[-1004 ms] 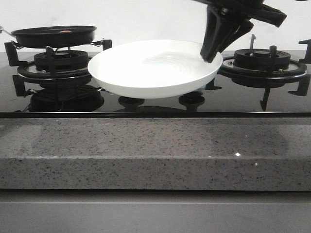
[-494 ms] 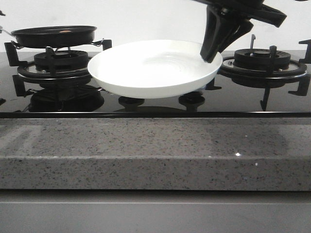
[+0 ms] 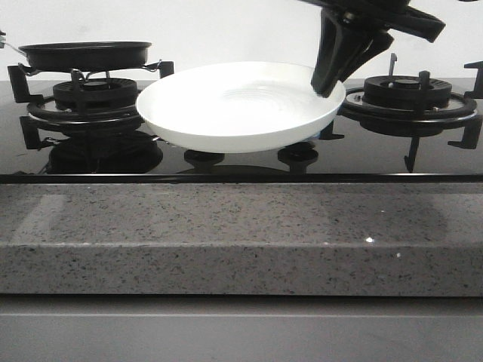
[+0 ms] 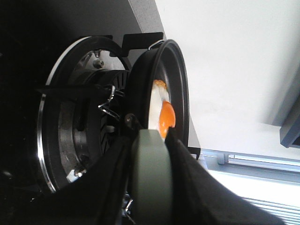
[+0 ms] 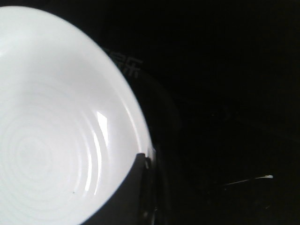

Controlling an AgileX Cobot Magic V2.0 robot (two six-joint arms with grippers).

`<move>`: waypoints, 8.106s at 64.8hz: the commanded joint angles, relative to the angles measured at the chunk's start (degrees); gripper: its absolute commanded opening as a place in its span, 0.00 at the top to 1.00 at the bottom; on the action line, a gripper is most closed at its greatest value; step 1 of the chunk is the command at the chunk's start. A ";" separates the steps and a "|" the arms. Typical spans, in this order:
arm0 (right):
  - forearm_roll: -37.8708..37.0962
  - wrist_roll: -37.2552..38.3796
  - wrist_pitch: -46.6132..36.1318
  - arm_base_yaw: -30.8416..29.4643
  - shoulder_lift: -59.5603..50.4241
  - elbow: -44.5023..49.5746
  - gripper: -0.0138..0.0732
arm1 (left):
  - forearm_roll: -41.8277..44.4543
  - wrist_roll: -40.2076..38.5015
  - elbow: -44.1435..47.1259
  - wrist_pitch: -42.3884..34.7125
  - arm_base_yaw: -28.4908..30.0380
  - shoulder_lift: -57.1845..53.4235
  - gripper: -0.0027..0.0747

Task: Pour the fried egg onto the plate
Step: 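Lift the black frying pan with the left gripper over the plate, then tilt the pan with the left gripper to slide the egg onto the plate, then lower the empty pan back onto its burner with the left gripper and release, then lower the plate with the egg onto the stove with the right gripper and release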

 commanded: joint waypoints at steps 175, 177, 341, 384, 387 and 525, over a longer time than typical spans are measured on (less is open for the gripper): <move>1.05 0.01 -1.90 -0.01 -2.70 -1.35 0.92 | 62.66 9.44 -1.86 -34.29 -50.82 -38.60 0.99; 1.05 0.01 -1.90 -0.01 -2.70 -1.35 0.92 | 62.66 8.95 -1.86 -34.29 -50.42 -38.60 0.99; 1.05 0.01 -1.90 -0.01 -2.70 -1.35 0.92 | -4.32 4.26 -1.86 5.36 6.45 -5.32 0.26; 1.05 0.01 -1.90 -0.01 -2.70 -1.35 0.92 | 33.32 0.57 -1.86 -4.21 -8.92 -29.59 0.26; 1.05 0.01 -1.90 -0.01 -2.70 -1.35 0.92 | 39.24 -1.48 -1.86 -5.12 -12.01 -30.98 0.26; 1.15 5.67 7.10 -5.06 12.98 -31.83 0.92 | 77.10 -21.49 16.19 -6.74 -31.59 -61.21 0.26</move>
